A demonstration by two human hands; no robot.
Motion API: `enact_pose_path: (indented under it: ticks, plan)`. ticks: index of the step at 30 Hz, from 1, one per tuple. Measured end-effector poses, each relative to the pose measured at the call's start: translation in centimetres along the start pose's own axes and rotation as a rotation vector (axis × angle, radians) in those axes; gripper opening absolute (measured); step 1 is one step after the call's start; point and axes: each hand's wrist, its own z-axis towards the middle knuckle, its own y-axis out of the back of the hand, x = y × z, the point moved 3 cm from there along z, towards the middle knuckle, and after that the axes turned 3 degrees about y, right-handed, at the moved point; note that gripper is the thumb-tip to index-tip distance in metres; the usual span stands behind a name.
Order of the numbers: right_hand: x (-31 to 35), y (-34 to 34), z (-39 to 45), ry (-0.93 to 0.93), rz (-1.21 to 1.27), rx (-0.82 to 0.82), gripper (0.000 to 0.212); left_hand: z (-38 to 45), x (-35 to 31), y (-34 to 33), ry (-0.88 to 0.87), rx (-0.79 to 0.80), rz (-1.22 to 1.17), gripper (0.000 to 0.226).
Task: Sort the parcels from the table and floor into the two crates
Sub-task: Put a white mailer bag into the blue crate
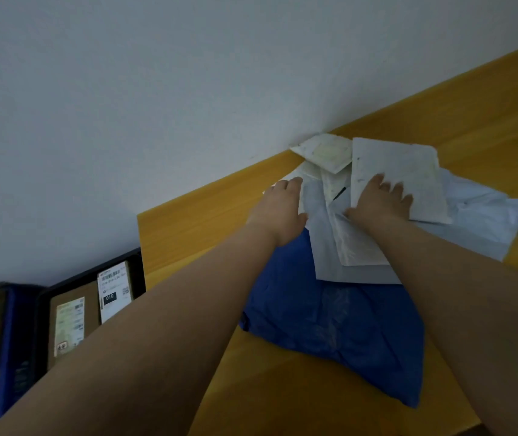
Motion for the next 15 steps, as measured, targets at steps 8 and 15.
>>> enact_pose_path:
  ticks: [8, 15]
  plan:
    - [0.5, -0.6, -2.4, 0.000, -0.093, -0.069, 0.042, -1.6, 0.5, 0.8, -0.016, -0.007, -0.012, 0.067]
    - [2.7, 2.2, -8.1, 0.070, -0.093, -0.254, 0.018, -5.5, 2.1, 3.8, -0.066, -0.065, -0.022, 0.068]
